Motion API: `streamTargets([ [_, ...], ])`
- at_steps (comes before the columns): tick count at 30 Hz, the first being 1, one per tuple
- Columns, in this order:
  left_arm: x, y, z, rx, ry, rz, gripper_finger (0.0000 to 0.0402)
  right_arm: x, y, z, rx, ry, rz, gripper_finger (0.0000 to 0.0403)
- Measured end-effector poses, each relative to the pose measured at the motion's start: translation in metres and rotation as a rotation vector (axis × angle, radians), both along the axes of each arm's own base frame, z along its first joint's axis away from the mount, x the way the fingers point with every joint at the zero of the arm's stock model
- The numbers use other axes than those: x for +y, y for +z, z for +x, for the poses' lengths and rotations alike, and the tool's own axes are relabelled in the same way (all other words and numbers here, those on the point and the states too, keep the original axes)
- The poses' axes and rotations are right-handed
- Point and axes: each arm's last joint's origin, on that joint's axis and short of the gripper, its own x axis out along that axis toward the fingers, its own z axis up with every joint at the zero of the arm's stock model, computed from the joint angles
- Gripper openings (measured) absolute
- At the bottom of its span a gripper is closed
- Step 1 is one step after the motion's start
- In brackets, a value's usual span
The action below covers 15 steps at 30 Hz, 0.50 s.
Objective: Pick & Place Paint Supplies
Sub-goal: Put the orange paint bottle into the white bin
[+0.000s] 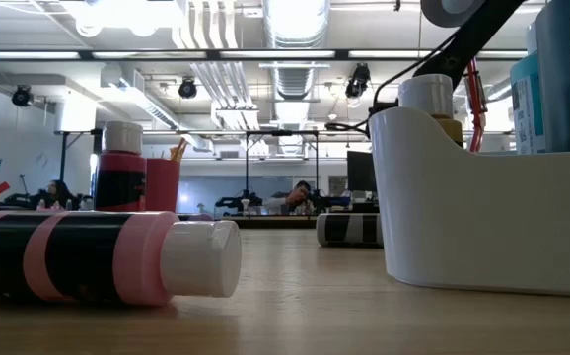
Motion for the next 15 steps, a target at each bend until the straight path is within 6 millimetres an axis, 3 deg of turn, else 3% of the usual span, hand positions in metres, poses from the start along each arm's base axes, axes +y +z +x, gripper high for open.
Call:
streamTargets([
  [8, 0.0, -0.001, 0.0, 0.031, -0.002, 0.038, 0.0291, -0.01, -0.027, 0.01, 0.053, 0.023, 0.052, 0.0217],
  [15, 0.0, -0.005, 0.0, 0.081, -0.016, 0.066, 0.0291, -0.011, -0.015, 0.012, 0.068, 0.051, 0.045, 0.0149],
])
